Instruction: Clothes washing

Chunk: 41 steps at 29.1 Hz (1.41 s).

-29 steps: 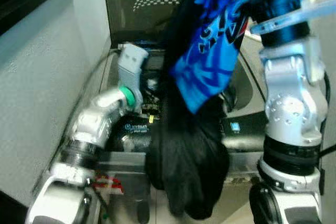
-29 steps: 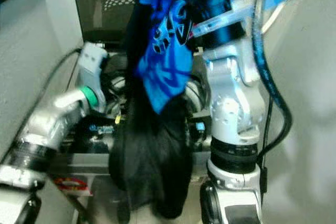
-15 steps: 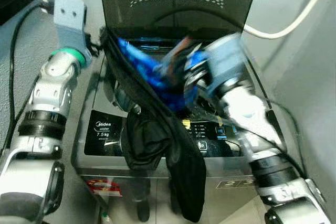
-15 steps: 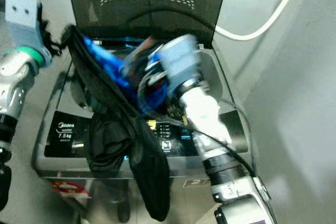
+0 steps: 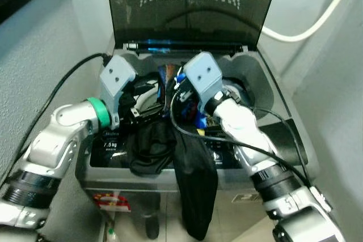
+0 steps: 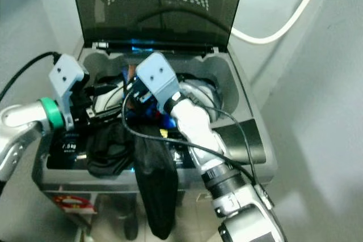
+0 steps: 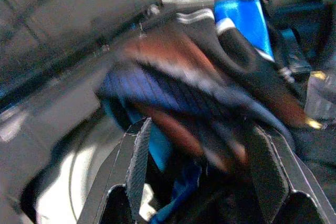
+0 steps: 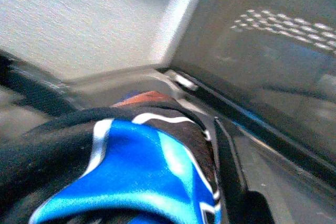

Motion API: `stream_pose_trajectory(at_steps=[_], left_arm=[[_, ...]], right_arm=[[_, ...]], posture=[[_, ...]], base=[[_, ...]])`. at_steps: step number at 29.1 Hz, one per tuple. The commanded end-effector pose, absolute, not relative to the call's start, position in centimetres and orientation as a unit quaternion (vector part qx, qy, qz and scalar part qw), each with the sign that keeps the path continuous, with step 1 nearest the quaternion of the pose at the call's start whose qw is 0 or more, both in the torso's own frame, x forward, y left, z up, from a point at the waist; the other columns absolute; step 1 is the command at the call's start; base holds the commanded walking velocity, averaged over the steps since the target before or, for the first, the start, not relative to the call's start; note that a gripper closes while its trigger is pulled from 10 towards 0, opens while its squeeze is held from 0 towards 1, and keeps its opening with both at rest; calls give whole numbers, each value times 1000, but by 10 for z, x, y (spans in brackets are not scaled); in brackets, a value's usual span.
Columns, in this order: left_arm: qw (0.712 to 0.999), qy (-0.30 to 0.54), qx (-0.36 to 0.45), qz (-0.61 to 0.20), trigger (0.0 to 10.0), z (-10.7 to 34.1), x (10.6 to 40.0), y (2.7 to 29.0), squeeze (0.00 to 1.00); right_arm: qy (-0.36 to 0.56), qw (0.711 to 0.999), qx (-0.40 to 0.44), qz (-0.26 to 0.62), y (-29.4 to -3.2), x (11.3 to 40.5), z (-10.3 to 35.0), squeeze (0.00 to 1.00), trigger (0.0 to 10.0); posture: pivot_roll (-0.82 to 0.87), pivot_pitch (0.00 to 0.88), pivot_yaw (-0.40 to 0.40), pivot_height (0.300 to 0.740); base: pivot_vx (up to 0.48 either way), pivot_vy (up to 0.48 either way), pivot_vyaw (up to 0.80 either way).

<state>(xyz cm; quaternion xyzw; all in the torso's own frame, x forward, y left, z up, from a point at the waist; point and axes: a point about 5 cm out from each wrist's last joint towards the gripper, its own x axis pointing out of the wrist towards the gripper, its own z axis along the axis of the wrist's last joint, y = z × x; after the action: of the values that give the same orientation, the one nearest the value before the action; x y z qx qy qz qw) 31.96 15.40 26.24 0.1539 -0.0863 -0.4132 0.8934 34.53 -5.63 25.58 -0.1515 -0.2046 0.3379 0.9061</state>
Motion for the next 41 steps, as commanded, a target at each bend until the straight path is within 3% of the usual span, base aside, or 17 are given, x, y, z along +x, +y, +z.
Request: stream_pose_trajectory(at_steps=[1,5,7,8,16,18,21,24,27,28,29,31,32,33,34,38,41], left_arm=[[889,-81,148,-426,10000,261,312,152,0],[878,-80,153,-447,10000,264,302,153,0],[878,-80,153,-447,10000,264,302,153,0],[865,-62,168,-469,10000,258,292,154,0],[832,-16,197,-518,10000,232,278,143,0],[823,-10,212,-526,10000,223,277,136,0],[814,-20,233,-532,10000,211,281,114,0],[814,-24,226,-534,10000,210,280,107,0],[816,-23,221,-533,10000,210,278,106,0],[821,-25,217,-528,10000,212,278,108,0],[840,-38,207,-500,10000,219,283,114,0],[840,-38,207,-500,10000,219,283,114,0],[853,-48,200,-479,10000,224,286,118,0],[853,-48,200,-479,10000,224,286,118,0],[883,-73,172,-431,10000,238,295,128,0],[915,-112,115,-370,10000,260,304,143,0],[950,-169,74,-251,10000,289,313,175,0]], right_arm=[[-209,880,-122,409,-62,331,261,1000,10000],[-213,843,-120,478,-73,314,263,1000,10000],[-213,843,-120,478,-73,314,263,1000,10000],[-208,834,-125,495,-86,305,259,0,10000],[-200,850,-100,478,-104,303,253,0,10000],[-212,866,-72,447,-111,307,256,0,10000],[-266,910,37,315,-134,319,272,0,10000],[-266,905,73,325,-137,311,272,0,10000],[-242,894,55,373,-133,299,263,0,10000],[-226,887,35,400,-130,293,257,0,10000],[-200,898,-38,391,-127,296,245,0,10000],[-200,898,-38,391,-127,296,245,0,10000],[-184,902,-91,380,-126,299,238,0,10000],[-184,902,-91,380,-126,299,238,0,10000],[-177,926,-118,311,-130,314,235,0,10000],[-201,944,-134,225,-132,332,240,0,10000],[-220,952,-141,158,-129,346,250,0,10000]], posture=[[164,18,42,740],[161,18,43,740],[161,18,43,740],[157,20,44,740],[163,25,39,740],[163,26,38,740],[149,29,47,740],[139,29,54,740],[136,29,56,740],[131,30,62,740],[128,32,68,740],[128,32,68,740],[128,32,68,740],[128,32,68,740],[131,33,68,740],[141,33,64,740],[169,35,51,740]], base=[[0,0,0],[0,0,0],[0,0,0],[0,0,0],[0,0,0],[0,0,0],[0,0,0],[0,0,0],[0,0,0],[0,0,0],[0,0,0],[0,0,0],[0,0,0],[0,0,0],[0,0,0],[0,0,0],[0,0,0]])
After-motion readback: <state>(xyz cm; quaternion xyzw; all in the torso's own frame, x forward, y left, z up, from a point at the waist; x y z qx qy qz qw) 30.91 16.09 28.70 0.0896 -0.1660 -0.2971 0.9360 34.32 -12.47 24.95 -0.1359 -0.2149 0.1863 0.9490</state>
